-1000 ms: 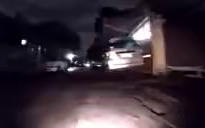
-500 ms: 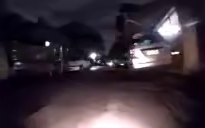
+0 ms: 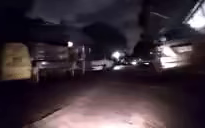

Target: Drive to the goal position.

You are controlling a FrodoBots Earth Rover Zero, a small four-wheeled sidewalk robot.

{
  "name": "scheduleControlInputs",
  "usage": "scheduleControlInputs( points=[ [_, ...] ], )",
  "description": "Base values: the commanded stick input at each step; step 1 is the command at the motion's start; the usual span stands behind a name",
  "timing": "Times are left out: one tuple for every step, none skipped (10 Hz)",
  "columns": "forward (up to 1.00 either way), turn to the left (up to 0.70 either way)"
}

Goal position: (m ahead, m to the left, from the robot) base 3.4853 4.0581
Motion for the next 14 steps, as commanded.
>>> scheduleControlInputs(
  points=[
    [0.50,0.27],
    [0.50,0.27],
    [0.50,0.27],
    [0.50,0.27],
    [0.50,0.27],
    [0.50,0.27],
    [0.50,0.27],
    [0.50,0.27],
    [0.50,0.20],
    [0.50,0.00],
    [0.50,0.00],
    [0.50,-0.10],
    [0.50,-0.27],
    [0.50,-0.22]
  ],
)
